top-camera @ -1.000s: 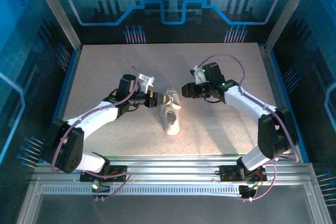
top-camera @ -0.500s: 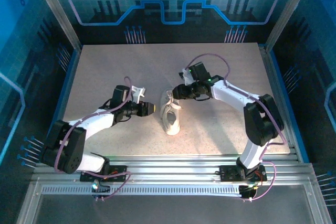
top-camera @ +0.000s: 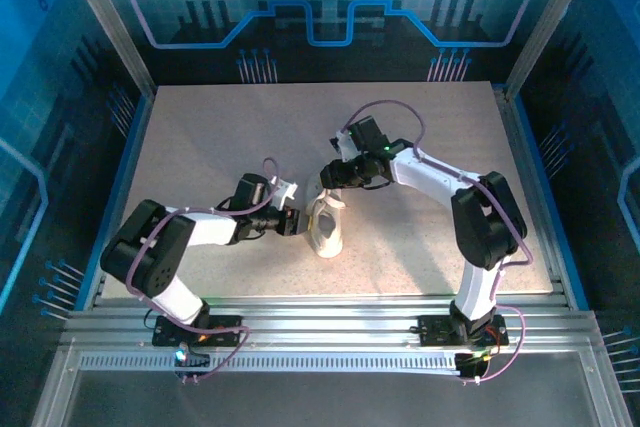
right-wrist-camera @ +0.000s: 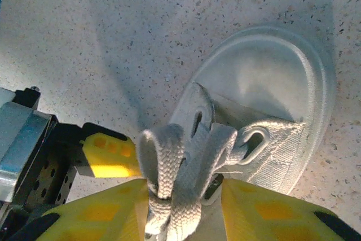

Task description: Tie the shoes

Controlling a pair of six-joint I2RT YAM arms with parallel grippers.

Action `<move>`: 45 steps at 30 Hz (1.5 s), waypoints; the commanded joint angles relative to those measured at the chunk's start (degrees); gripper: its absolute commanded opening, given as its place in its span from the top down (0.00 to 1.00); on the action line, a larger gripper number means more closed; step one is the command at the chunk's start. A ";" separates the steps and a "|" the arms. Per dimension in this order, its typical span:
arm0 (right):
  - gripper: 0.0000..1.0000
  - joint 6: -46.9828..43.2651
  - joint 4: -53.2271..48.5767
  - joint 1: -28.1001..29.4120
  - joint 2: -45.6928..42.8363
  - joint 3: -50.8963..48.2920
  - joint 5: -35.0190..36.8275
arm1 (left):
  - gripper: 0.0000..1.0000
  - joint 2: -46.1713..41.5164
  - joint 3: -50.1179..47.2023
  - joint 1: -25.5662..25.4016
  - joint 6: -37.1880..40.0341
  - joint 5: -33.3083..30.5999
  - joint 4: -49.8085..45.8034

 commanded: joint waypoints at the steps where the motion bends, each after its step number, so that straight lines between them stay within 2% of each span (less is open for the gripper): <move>1: 0.65 -0.19 -2.11 0.82 1.08 1.95 -0.13 | 0.63 0.17 1.12 -0.73 1.30 1.78 1.47; 5: 0.68 -0.60 -2.04 0.81 1.96 3.32 -1.30 | 0.89 -4.01 1.11 -1.46 1.23 2.02 -2.24; 6: 0.69 -0.67 -1.98 0.80 2.16 3.62 -1.56 | 0.92 -5.15 1.41 -1.55 1.16 1.98 -3.83; 8: 0.71 -0.96 -1.94 0.75 2.76 4.53 -2.26 | 0.95 -7.83 2.23 -1.99 0.65 1.42 -7.87; 13: 0.76 -1.82 -2.36 0.78 4.36 6.20 -3.76 | 0.95 -13.69 3.79 -3.19 -2.81 0.06 -13.75; 18: 0.76 -2.97 -2.93 0.81 6.14 8.02 -6.53 | 0.92 -13.90 6.04 -7.32 -9.89 -2.59 -13.42; 25: 0.76 -6.51 -5.93 0.29 7.30 10.13 -8.41 | 0.88 -5.64 11.58 -15.10 -17.84 -8.84 -7.92; 28: 0.74 -7.67 -6.64 -0.35 6.95 10.17 -9.30 | 0.70 -3.08 14.77 -17.61 -17.18 -10.67 -8.25; 30: 0.67 -8.46 -7.16 -1.15 6.39 10.14 -9.52 | 0.61 -3.06 16.47 -17.95 -15.75 -10.92 -10.29; 32: 0.61 -8.93 -7.04 -2.02 5.08 9.67 -9.67 | 0.52 -4.73 17.36 -17.84 -13.38 -11.63 -12.84; 34: 0.56 -8.90 -6.74 -3.10 3.45 9.17 -9.97 | 0.48 -7.03 18.35 -17.22 -10.71 -12.17 -16.89; 39: 0.49 -7.80 -5.79 -4.97 -0.41 8.25 -9.47 | 0.44 -13.17 18.83 -12.14 -7.50 -9.42 -23.24; 45: 0.46 -5.46 -6.94 -4.41 1.01 8.82 -6.83 | 0.44 -19.93 15.36 -2.27 -6.38 -6.08 -24.91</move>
